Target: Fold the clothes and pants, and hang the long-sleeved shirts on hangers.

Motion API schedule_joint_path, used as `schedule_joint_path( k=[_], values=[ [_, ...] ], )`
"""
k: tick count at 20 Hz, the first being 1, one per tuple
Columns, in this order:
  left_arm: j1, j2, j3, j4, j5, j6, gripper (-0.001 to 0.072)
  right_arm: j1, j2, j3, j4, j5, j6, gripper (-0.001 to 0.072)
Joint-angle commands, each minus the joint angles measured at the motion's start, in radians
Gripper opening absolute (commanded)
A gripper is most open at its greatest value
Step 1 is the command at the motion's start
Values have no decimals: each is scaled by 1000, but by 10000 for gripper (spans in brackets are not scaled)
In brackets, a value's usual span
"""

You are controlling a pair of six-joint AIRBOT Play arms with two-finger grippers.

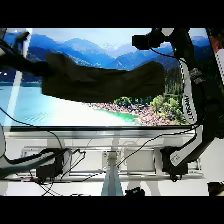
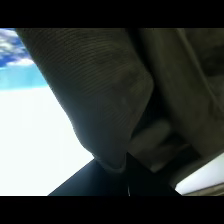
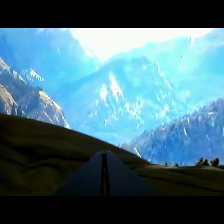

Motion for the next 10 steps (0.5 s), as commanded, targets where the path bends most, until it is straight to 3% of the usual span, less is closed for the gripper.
schedule_joint_path(
  k=[1, 10],
  values=[
    [-24, 54, 212, 118, -188, -82, 22, 1, -9, -1, 2, 0, -3, 27],
    [-69, 59, 229, 145, -174, -82, 22, 56, -28, -91, 40, 14, -3, 27]
  ],
)
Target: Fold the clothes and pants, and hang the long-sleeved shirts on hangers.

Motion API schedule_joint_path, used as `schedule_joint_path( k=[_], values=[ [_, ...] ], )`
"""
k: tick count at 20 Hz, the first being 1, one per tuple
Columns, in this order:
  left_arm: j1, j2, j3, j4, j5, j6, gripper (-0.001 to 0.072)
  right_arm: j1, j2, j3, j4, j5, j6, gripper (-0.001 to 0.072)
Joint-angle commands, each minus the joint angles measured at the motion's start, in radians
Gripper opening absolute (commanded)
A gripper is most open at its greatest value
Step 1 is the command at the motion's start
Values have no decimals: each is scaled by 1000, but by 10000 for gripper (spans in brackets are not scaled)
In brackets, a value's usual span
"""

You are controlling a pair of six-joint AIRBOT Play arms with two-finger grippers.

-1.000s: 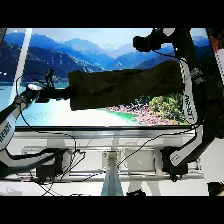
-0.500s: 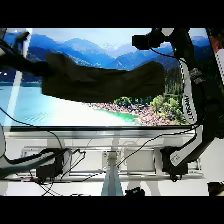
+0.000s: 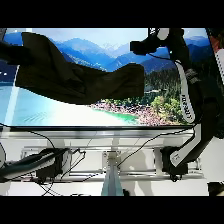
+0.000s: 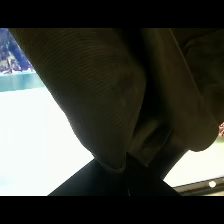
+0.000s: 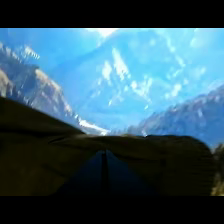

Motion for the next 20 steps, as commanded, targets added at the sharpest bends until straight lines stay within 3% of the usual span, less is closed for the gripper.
schedule_joint_path(
  k=[1, 6, 9, 11, 14, 17, 20],
  values=[
    [-6, -23, 9, 40, -9, -6, 22, 61, -2, -50, 16, 2, -1, 26],
    [-9, -76, 9, 91, -10, -35, 22, 269, -2, -104, 27, -8, -137, 26],
    [-9, -79, 9, 78, -9, -35, 23, 396, -2, -135, 24, -186, -174, 26],
    [-9, -79, 9, 31, -8, -33, 24, 473, -24, -146, 26, -360, -100, 25],
    [-9, -79, 9, -102, 15, -27, 24, 569, -99, -142, 42, -487, 65, 25],
    [-9, -79, 9, -252, 95, -27, 24, 648, -178, -103, 113, -510, 98, 25],
    [-9, -81, 8, -371, 158, -28, 24, 661, -181, -92, 71, -521, 95, 26]
  ],
)
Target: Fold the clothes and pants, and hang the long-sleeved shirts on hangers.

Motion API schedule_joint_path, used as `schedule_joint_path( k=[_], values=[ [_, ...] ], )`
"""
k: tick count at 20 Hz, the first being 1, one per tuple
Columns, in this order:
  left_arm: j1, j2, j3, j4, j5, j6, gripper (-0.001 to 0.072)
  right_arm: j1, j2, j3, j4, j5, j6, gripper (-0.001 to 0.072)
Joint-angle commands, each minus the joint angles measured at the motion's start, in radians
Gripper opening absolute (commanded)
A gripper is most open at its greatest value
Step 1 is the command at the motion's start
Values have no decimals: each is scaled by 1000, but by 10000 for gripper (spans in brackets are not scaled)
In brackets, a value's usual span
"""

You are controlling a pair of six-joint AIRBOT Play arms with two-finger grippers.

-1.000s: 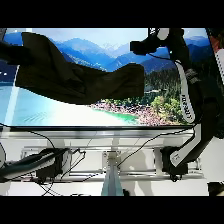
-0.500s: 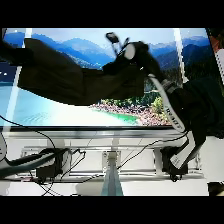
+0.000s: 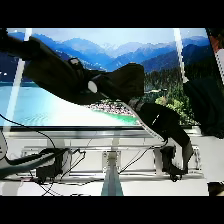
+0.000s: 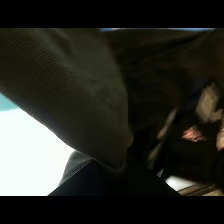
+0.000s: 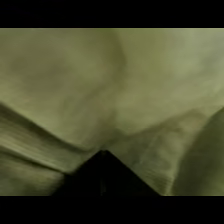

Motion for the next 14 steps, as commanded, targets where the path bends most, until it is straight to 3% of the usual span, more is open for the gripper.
schedule_joint_path(
  k=[1, 5, 9, 11, 14],
  values=[
    [-2, -7, 0, -180, 84, 2, 24, 15, -11, 13, -74, -27, 24, 26],
    [-53, -60, -3, -295, 127, 2, 25, -158, 69, 13, -317, 201, 21, 26],
    [-251, -181, -3, -352, 246, 13, 24, -427, 148, 12, -358, 454, -72, 26],
    [-397, -256, -3, -393, 346, 48, 24, -563, 175, 12, -358, 534, -76, 27],
    [-642, -371, -3, -464, 613, 55, 24, -737, 204, 12, -357, 607, -76, 26]
  ],
)
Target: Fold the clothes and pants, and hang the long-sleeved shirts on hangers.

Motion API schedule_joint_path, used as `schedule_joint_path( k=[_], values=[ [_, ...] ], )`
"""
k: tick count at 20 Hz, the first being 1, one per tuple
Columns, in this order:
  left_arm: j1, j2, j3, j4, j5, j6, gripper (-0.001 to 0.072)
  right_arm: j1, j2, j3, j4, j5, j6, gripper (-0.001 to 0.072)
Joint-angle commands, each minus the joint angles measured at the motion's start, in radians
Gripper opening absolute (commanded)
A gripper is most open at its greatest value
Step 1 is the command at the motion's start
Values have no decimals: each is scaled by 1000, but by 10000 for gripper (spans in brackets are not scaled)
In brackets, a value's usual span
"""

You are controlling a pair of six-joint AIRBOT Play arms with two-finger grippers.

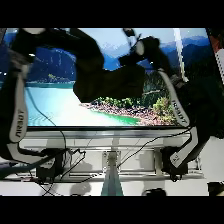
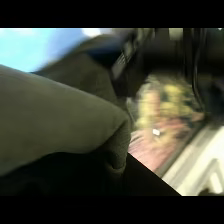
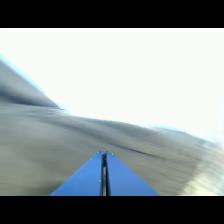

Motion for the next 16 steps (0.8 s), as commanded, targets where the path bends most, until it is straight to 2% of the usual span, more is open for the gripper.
schedule_joint_path(
  k=[1, 2, 3, 4, 6, 8, 12, 13, 15, 16],
  values=[
    [-266, -129, 0, -43, 355, 19, 38, -212, 40, 1, -16, 145, -15, 26],
    [-317, -156, 0, -11, 435, 18, 182, -262, 46, 1, -16, 171, -16, 26],
    [-355, -177, 0, 12, 470, 18, 493, -304, 49, 1, -16, 194, -30, 26],
    [-374, -187, 0, 20, 470, 19, 707, -343, 49, 1, -14, 217, -68, 25],
    [-379, -188, 0, 83, 450, 44, 695, -416, 49, -11, 21, 236, -149, 25],
    [-348, -175, 0, 154, 433, 44, 695, -484, 49, -56, 156, 238, -245, 26],
    [-242, -154, 0, 245, 341, 44, 691, -560, 49, -230, 619, 304, -539, 26],
    [-213, -154, 0, 245, 312, 43, 691, -560, 48, -285, 716, 284, -550, 84],
    [-169, -154, 0, 242, 260, 40, 691, -544, 47, -394, 867, 206, -546, 628],
    [-154, -154, 0, 241, 236, 40, 691, -526, 47, -432, 909, 161, -543, 718]
  ],
)
